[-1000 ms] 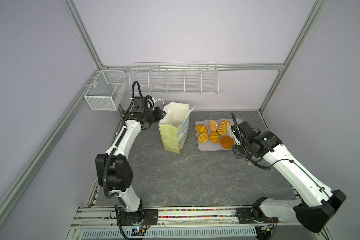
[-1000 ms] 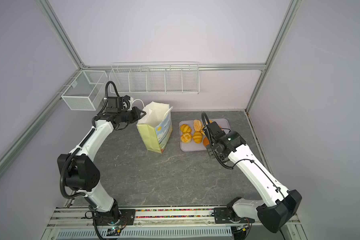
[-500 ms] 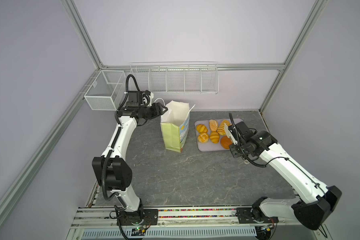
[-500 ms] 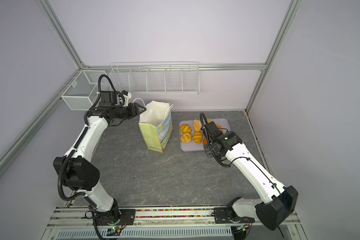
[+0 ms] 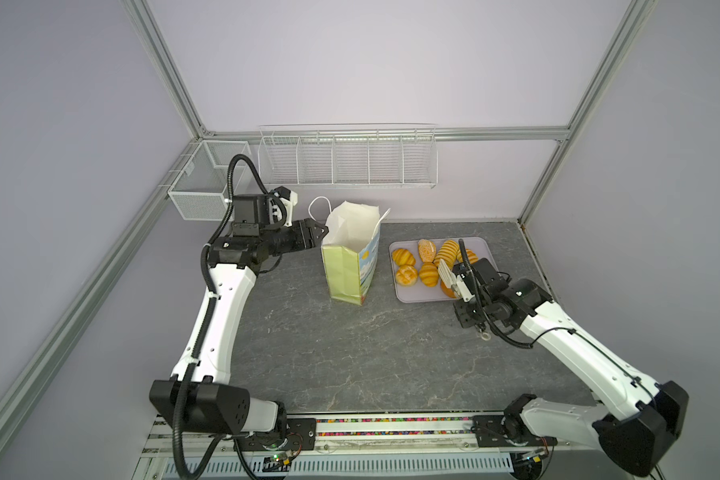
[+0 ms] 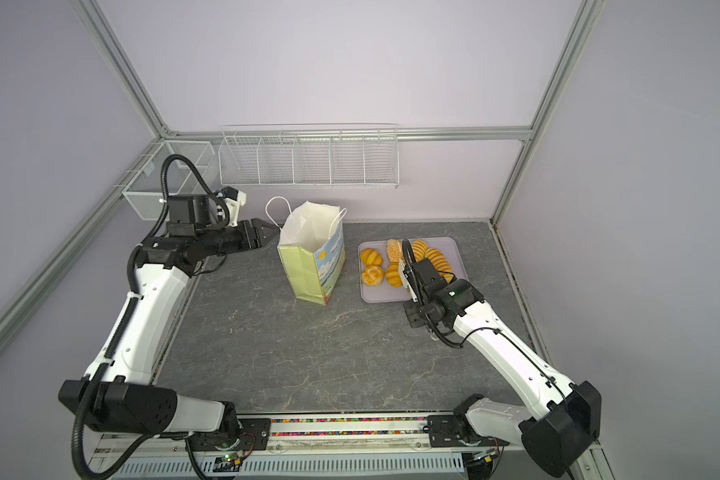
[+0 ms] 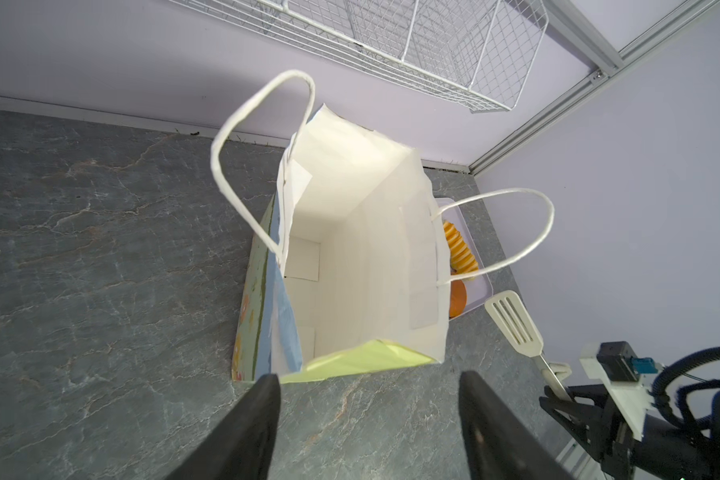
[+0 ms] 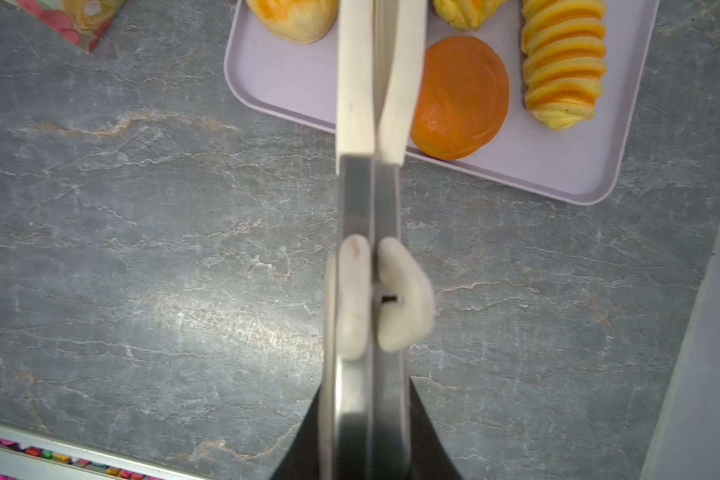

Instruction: Take the fake bread out of the paper bag

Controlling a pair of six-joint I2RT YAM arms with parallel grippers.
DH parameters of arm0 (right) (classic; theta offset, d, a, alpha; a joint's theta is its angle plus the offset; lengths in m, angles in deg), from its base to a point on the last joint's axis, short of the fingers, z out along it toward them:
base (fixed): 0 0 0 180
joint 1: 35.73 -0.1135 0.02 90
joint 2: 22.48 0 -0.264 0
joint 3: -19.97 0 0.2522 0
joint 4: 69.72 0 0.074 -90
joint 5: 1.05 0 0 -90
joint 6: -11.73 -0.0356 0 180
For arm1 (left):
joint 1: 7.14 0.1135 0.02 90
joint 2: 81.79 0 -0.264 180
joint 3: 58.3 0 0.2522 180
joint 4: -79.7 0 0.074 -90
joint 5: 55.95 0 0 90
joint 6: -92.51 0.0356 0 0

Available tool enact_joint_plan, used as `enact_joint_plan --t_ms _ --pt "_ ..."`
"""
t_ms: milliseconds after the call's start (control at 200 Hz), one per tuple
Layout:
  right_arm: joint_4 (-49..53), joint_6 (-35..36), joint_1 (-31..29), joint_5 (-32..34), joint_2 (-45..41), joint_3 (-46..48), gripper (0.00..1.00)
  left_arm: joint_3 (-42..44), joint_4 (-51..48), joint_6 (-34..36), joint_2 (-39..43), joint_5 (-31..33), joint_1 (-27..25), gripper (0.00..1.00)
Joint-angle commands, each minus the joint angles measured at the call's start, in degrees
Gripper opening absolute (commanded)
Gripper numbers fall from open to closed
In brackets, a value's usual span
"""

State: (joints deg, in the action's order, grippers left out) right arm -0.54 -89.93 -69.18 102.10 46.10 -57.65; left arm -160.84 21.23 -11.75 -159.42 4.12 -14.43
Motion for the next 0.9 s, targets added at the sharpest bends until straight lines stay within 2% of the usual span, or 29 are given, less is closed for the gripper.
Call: enact_joint_plan --t_ms 0,140,320,535,725,895 --pt "-4.6 -4.3 -2.6 -2.4 -1.4 2.8 0.18 5.1 0.7 2.0 5.9 2.1 0.0 0.67" --pt "-5.6 -8.5 -7.2 0.8 -2.1 5.7 0.18 13.4 2.3 2.7 15.4 6.0 0.0 0.66" --pt "-7.3 -14.5 -13.0 2.0 -0.1 8.2 0.19 24.3 3.4 1.6 27.4 15.8 0.0 0.66" --pt "-9.5 -20.9 -22.1 3.2 7.1 8.7 0.19 42.9 8.9 -5.7 42.8 22.0 0.0 0.65" --pt "-11.4 -29.1 -28.5 2.6 16.0 7.8 0.20 52.0 8.7 -10.3 48.6 22.1 0.0 0.65" --pt "-13.0 -34.8 -31.9 -0.7 25.2 5.1 0.22 54.4 8.6 -11.8 50.2 21.6 0.0 0.65"
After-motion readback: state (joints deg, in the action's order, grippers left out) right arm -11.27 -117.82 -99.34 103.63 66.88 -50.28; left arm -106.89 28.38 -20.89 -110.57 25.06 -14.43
